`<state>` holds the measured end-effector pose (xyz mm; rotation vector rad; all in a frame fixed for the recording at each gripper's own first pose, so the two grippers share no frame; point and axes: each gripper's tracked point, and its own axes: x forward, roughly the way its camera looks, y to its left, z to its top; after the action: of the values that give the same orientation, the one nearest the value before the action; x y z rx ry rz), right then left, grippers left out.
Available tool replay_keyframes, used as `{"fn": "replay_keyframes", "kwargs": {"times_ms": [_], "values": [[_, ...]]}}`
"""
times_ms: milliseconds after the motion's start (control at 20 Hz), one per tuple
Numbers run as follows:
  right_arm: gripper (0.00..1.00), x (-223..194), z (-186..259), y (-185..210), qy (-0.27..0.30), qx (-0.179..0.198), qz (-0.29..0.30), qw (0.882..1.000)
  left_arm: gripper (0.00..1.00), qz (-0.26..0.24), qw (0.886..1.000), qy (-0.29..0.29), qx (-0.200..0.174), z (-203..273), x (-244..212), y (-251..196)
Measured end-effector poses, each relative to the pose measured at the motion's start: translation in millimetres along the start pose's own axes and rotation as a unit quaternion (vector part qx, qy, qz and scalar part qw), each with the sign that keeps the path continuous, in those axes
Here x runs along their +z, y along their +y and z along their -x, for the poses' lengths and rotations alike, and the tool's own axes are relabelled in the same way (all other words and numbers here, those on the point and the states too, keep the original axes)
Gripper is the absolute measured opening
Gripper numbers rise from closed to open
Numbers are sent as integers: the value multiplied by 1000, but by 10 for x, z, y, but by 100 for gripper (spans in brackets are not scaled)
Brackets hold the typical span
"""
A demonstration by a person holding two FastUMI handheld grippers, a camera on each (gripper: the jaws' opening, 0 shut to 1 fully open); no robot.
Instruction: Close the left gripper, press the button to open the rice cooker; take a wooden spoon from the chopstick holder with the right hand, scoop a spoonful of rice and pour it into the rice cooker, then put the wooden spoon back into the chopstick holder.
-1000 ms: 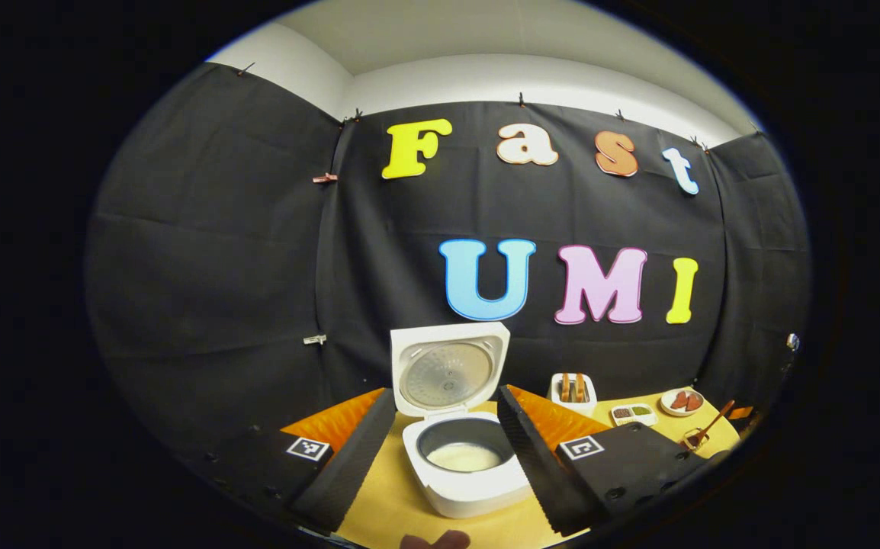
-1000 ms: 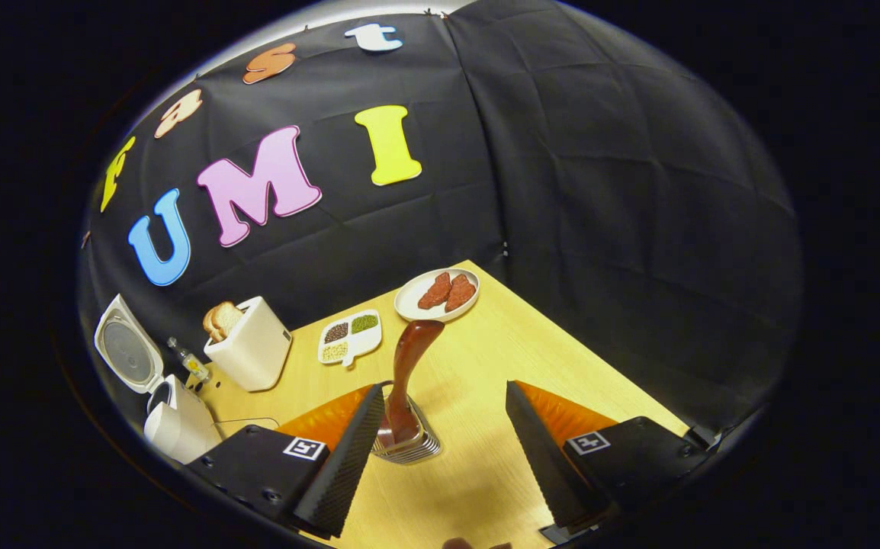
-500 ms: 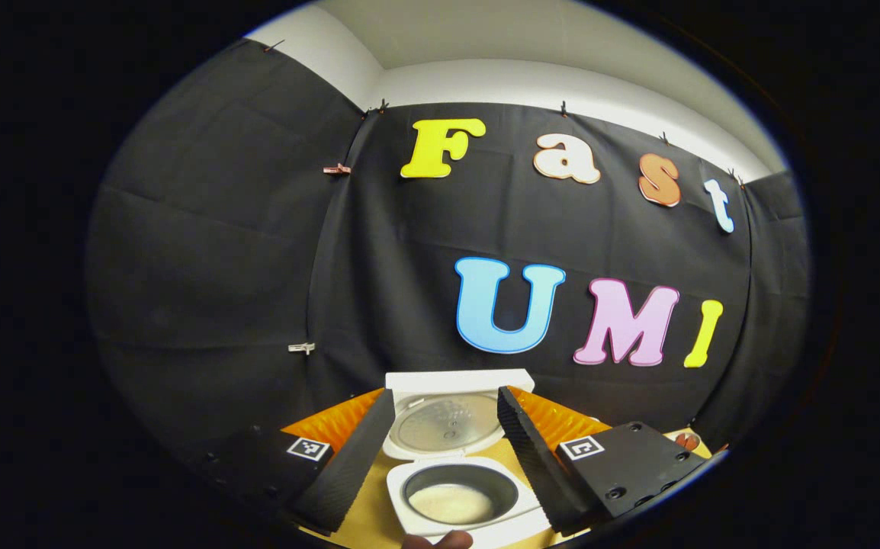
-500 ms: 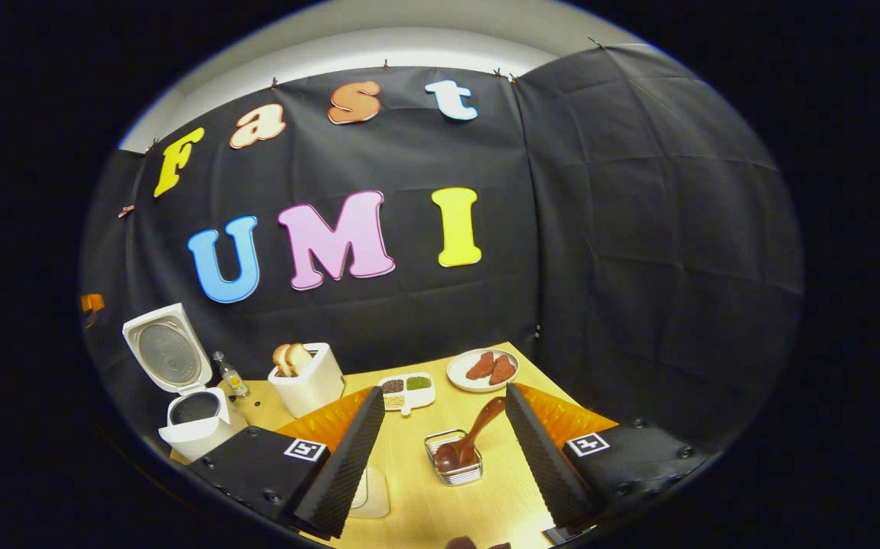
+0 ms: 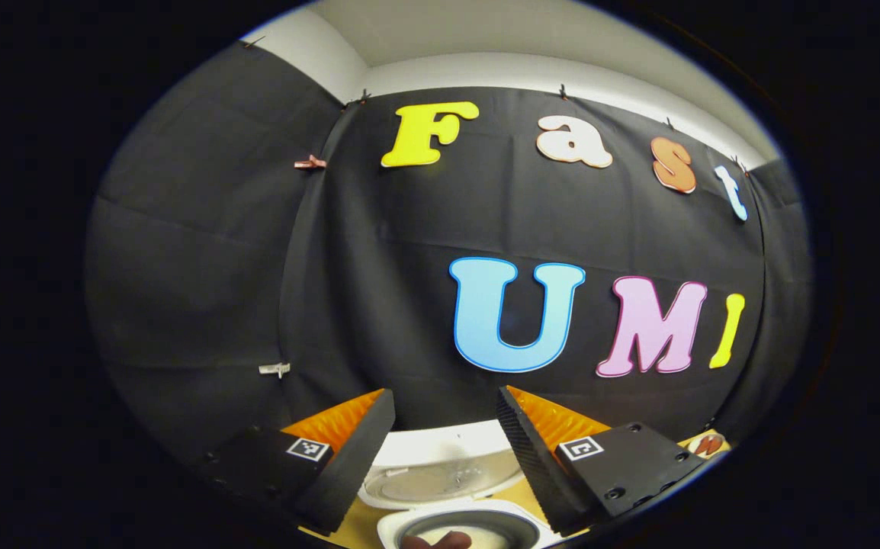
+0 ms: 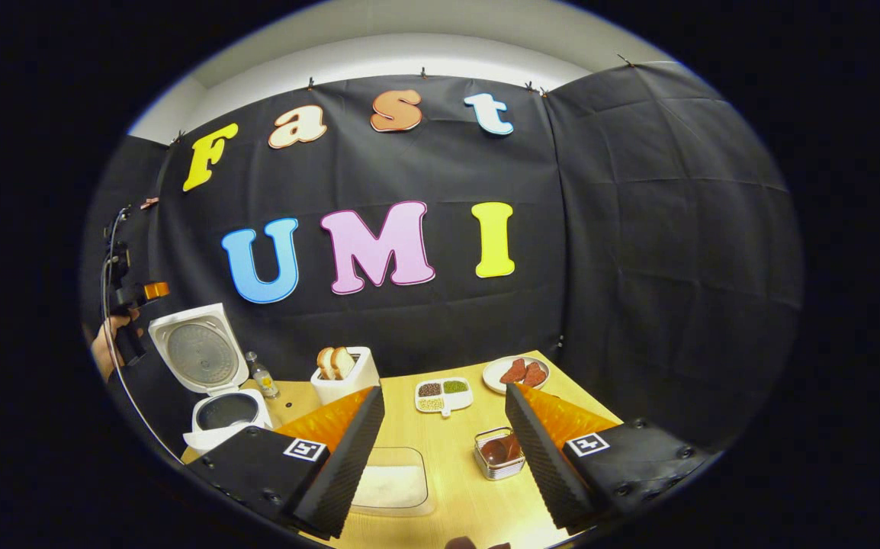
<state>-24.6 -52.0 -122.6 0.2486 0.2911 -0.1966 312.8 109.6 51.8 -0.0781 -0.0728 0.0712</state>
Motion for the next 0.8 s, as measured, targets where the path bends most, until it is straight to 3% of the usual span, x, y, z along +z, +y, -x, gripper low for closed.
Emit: {"fn": "replay_keyframes", "kwargs": {"times_ms": [150, 400, 500, 800], "values": [[98, 40, 89, -4, -5, -9, 14, 1000, 93, -4, 1000, -14, -1, -356, -32, -35], [98, 16, 291, -76, -8, -26, 17, 999, 94, -25, 999, 45, 10, -730, -522, -32], [98, 3, 355, -112, -2, -28, 10, 1000, 97, -46, 996, 73, 28, -731, -718, 33], [98, 4, 413, -128, 8, -14, -2, 1000, 98, -19, 993, 110, 29, -361, -769, -94]]}}
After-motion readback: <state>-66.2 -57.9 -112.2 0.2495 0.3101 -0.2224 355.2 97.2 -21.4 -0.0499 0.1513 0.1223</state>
